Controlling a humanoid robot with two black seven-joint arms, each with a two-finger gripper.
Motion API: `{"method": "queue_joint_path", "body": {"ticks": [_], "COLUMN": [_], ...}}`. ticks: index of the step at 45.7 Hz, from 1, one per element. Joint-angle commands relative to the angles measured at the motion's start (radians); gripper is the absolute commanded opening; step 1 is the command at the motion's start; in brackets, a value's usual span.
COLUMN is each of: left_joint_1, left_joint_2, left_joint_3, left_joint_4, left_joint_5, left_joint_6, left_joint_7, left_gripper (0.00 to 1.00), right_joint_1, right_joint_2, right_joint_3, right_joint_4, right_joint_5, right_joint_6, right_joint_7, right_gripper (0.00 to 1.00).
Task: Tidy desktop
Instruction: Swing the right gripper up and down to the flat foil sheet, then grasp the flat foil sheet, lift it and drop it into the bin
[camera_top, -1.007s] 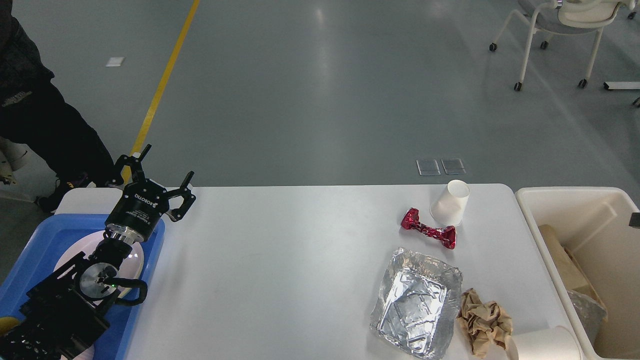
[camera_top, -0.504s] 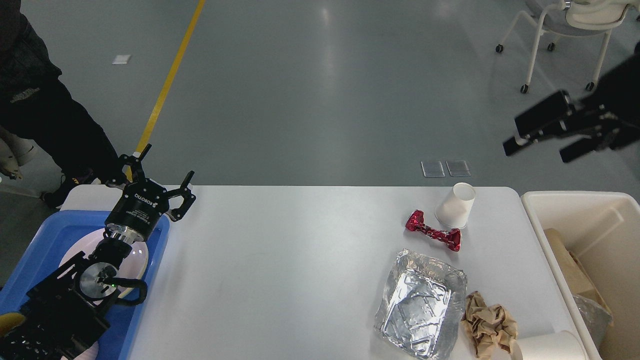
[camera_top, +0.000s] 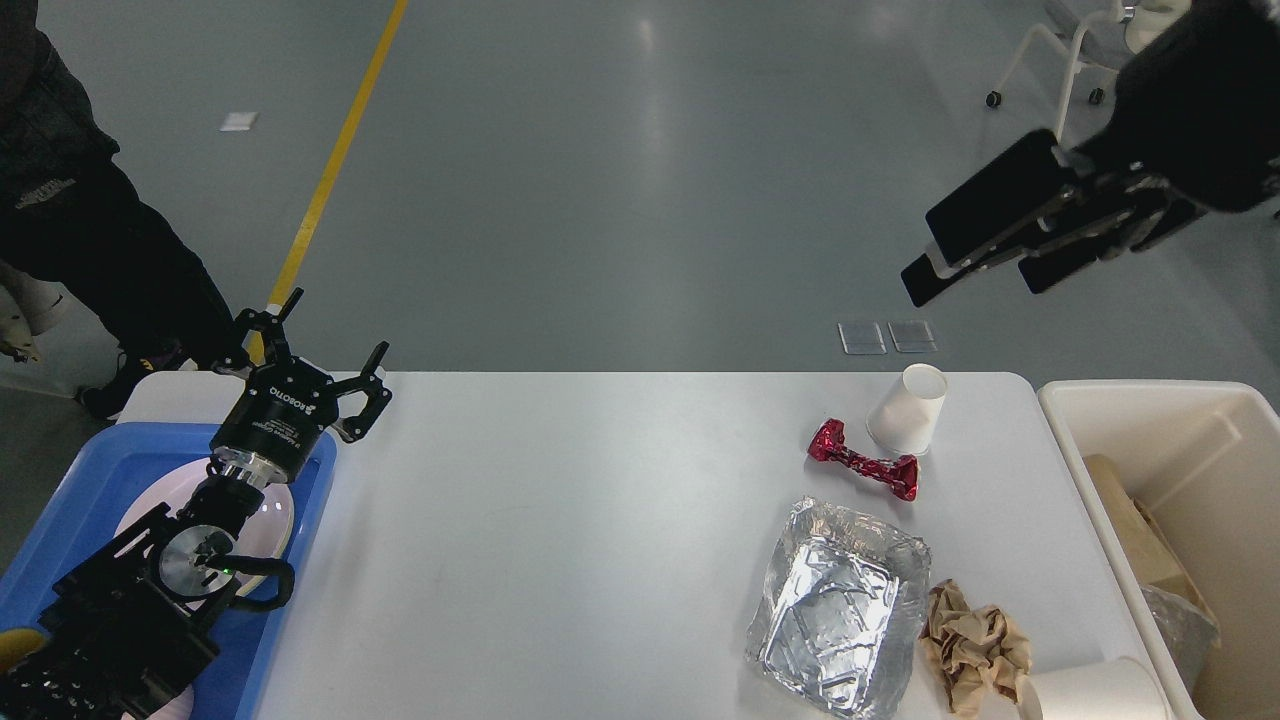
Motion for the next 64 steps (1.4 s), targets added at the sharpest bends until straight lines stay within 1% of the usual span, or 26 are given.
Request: {"method": "queue_joint_path", "body": {"ticks": [1,3,7,10,12,14,18,22,32,37,38,39,40,42,43,44,46,47,48,49,50,51,64], "left_joint_1": [0.0,0.0,0.0,0.0,0.0,0.0,0.0,0.0,0.0,0.0,0.0,0.0,0.0,0.0,0.0,0.0,0.0,0.0,0.0,0.0,0.0,0.0,0.0], "left_joint_2": [0.0,0.0,0.0,0.0,0.0,0.0,0.0,0.0,0.0,0.0,0.0,0.0,0.0,0.0,0.0,0.0,0.0,0.0,0.0,0.0,0.0,0.0,0.0], "left_joint_3": [0.0,0.0,0.0,0.0,0.0,0.0,0.0,0.0,0.0,0.0,0.0,0.0,0.0,0.0,0.0,0.0,0.0,0.0,0.0,0.0,0.0,0.0,0.0], "left_joint_4": [0.0,0.0,0.0,0.0,0.0,0.0,0.0,0.0,0.0,0.0,0.0,0.0,0.0,0.0,0.0,0.0,0.0,0.0,0.0,0.0,0.0,0.0,0.0], "left_joint_5": [0.0,-0.001,0.0,0.0,0.0,0.0,0.0,-0.001,-0.001,0.0,0.0,0.0,0.0,0.0,0.0,-0.001,0.0,0.0,0.0,0.0,0.0,0.0,0.0], "left_joint_6": [0.0,0.0,0.0,0.0,0.0,0.0,0.0,0.0,0.0,0.0,0.0,0.0,0.0,0.0,0.0,0.0,0.0,0.0,0.0,0.0,0.0,0.0,0.0], "left_joint_7": [0.0,0.0,0.0,0.0,0.0,0.0,0.0,0.0,0.0,0.0,0.0,0.0,0.0,0.0,0.0,0.0,0.0,0.0,0.0,0.0,0.0,0.0,0.0], "left_gripper": [1.0,1.0,1.0,1.0,1.0,1.0,1.0,1.0,1.0,1.0,1.0,1.0,1.0,1.0,1.0,1.0,1.0,1.0,1.0,1.0,1.0,1.0,1.0], "right_joint_1": [-0.371,-0.484,-0.661,-0.779,-0.857,-0.917,-0.996,-1.042,-1.109,-1.128,-1.129,-1.132,-1.134,-1.138,-1.141,-1.143,-1.143,-1.143,-1.143,-1.143,-1.143,-1.143,-1.138], "right_joint_2": [0.032,0.07,0.149,0.201,0.238,0.265,0.279,0.279,0.282,0.281,0.281,0.281,0.279,0.278,0.278,0.278,0.278,0.276,0.276,0.275,0.273,0.273,0.262], "right_joint_3": [-0.027,-0.027,-0.018,-0.017,-0.014,-0.001,0.054,0.08,0.097,0.104,0.104,0.104,0.104,0.104,0.104,0.104,0.104,0.104,0.104,0.104,0.104,0.104,0.104], "right_joint_4": [-0.003,-0.009,-0.016,-0.031,-0.064,-0.11,-0.181,-0.221,-0.282,-0.286,-0.286,-0.286,-0.286,-0.286,-0.284,-0.284,-0.284,-0.284,-0.284,-0.282,-0.282,-0.284,-0.276], "right_joint_5": [0.04,0.099,0.24,0.302,0.314,0.322,0.325,0.325,0.324,0.324,0.324,0.322,0.32,0.32,0.319,0.317,0.319,0.319,0.319,0.319,0.317,0.319,0.322], "right_joint_6": [-0.273,-0.352,-0.526,-0.663,-0.734,-0.777,-0.789,-0.801,-0.817,-0.847,-0.852,-0.857,-0.861,-0.872,-0.877,-0.884,-0.894,-0.894,-0.894,-0.892,-0.89,-0.89,-0.894], "right_joint_7": [-0.007,-0.022,-0.073,-0.111,-0.142,-0.174,-0.217,-0.237,-0.239,-0.239,-0.239,-0.239,-0.237,-0.234,-0.233,-0.231,-0.231,-0.231,-0.231,-0.23,-0.23,-0.231,-0.234], "right_gripper": [1.0,1.0,1.0,1.0,1.0,1.0,1.0,1.0,1.0,1.0,0.98,0.93,0.84,0.58,0.49,0.45,0.43,0.4,0.33,0.22,0.06,0.0,0.0]}}
